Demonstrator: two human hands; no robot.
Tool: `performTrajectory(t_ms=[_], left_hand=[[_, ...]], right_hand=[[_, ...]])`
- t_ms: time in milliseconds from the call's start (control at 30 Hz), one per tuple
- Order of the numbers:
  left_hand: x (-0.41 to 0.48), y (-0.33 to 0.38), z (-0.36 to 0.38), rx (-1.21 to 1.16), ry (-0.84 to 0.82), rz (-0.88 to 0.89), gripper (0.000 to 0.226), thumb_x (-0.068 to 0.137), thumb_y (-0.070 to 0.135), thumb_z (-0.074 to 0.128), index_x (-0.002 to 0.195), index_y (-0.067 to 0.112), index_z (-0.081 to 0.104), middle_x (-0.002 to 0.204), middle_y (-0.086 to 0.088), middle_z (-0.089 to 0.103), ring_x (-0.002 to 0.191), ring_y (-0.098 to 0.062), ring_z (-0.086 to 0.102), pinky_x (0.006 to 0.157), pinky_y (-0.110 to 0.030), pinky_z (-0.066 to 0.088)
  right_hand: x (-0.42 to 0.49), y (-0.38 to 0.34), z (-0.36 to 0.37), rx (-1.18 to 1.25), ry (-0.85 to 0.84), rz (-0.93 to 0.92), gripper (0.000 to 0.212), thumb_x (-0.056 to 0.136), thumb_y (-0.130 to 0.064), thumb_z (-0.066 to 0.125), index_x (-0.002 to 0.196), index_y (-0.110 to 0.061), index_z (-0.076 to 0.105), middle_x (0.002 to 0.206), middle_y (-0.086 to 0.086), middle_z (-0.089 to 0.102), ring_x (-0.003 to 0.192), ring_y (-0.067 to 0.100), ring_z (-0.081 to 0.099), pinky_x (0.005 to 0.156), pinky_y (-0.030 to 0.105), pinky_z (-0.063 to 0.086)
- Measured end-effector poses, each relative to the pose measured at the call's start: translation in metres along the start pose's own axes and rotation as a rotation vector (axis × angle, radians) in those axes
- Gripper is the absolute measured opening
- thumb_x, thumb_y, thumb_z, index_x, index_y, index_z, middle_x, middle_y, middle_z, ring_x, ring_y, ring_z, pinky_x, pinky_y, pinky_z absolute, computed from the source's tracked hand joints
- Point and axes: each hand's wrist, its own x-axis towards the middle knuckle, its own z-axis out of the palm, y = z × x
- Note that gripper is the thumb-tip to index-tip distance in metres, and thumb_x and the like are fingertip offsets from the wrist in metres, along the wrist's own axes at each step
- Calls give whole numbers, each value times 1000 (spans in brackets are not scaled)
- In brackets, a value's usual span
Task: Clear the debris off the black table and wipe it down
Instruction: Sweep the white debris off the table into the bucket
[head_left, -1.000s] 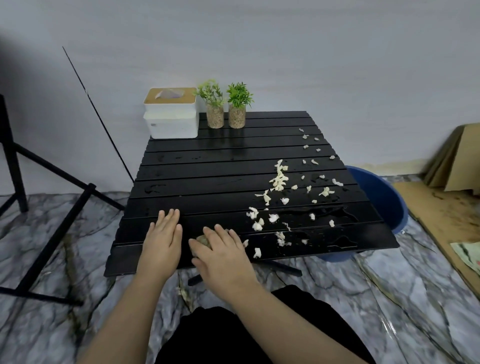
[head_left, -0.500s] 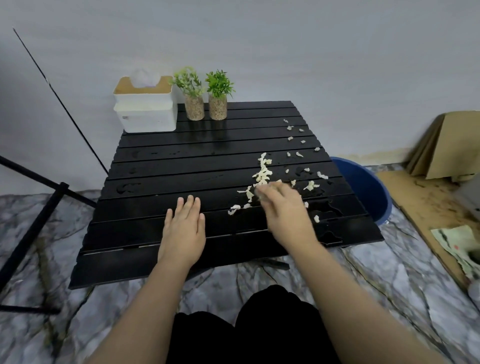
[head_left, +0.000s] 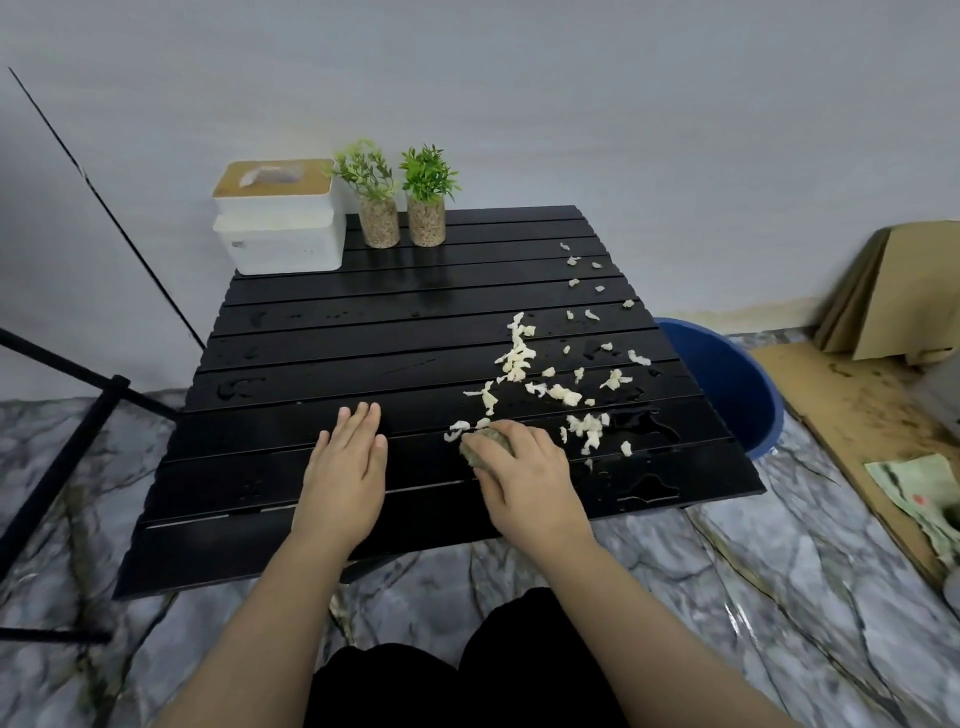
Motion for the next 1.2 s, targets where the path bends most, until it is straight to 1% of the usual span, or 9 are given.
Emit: performTrajectory(t_ms=[133, 333, 533, 633, 733, 800, 867, 1100, 1200], left_hand=[[17, -11, -13, 106, 38, -2, 48, 98, 29, 23, 143, 15, 23, 154, -1, 21, 144, -13, 5, 117, -35, 3], [58, -12, -16, 153, 22, -7, 48, 97, 29, 22, 144, 16, 22, 155, 0, 19, 144, -14, 2, 117, -37, 1], [68, -4, 3, 272, -52, 29, 50, 97, 33, 16, 146, 20, 11, 157, 3, 5, 144, -14, -7, 116, -36, -4], [66, -5, 3, 267, -43, 30, 50, 97, 33, 16, 145, 20, 11, 157, 4, 5, 144, -13, -6, 116, -35, -4], [67, -5, 4, 258, -26, 36, 50, 97, 33, 17, 146, 19, 12, 157, 4, 7, 144, -12, -5, 117, -35, -3], [67, -6, 4, 251, -24, 33, 50, 97, 32, 18, 145, 20, 14, 157, 5, 8, 144, -12, -4, 117, -35, -2], [67, -6, 3, 236, -20, 33, 49, 97, 31, 20, 145, 20, 16, 157, 5, 9, 144, -11, -3, 117, -35, -2], [65, -3, 2, 228, -22, 34, 50, 97, 33, 17, 145, 20, 14, 157, 5, 7, 143, -10, -5, 116, -33, -4], [66, -4, 3, 234, -19, 40, 50, 97, 33, 17, 145, 19, 14, 157, 5, 8, 143, -11, -5, 116, -34, -4]], right_hand=[[15, -12, -1, 123, 116, -17, 29, 88, -19, 59, 116, -21, 62, 117, 11, 58, 103, 30, 52, 84, 45, 47], [28, -35, 39, -119, 35, -266, 19, 83, -30, 60, 101, -24, 63, 107, 2, 62, 96, 27, 58, 74, 39, 48], [97, 46, 15, -226, 29, 109, 31, 96, -33, 42, 125, -24, 53, 128, 2, 49, 116, 26, 40, 89, 39, 35], [100, 50, 7, -132, 110, 181, 31, 96, -31, 44, 125, -24, 54, 130, 2, 50, 118, 25, 40, 93, 40, 34], [79, 15, 17, -61, 165, -3, 29, 89, -28, 56, 117, -22, 59, 117, 6, 58, 105, 31, 50, 82, 43, 43], [58, -9, 32, -122, 101, -172, 30, 84, -35, 57, 113, -27, 60, 114, 4, 60, 100, 29, 55, 77, 42, 46], [53, -10, 40, -185, 42, -223, 32, 82, -43, 54, 112, -32, 59, 117, 1, 61, 102, 27, 56, 80, 42, 45], [114, 53, 17, -202, 13, 110, 35, 94, -36, 47, 128, -30, 51, 131, 4, 48, 118, 28, 39, 92, 39, 34], [119, 54, 2, 37, 77, 202, 33, 94, -31, 49, 127, -29, 54, 128, 1, 50, 117, 26, 39, 95, 39, 35]])
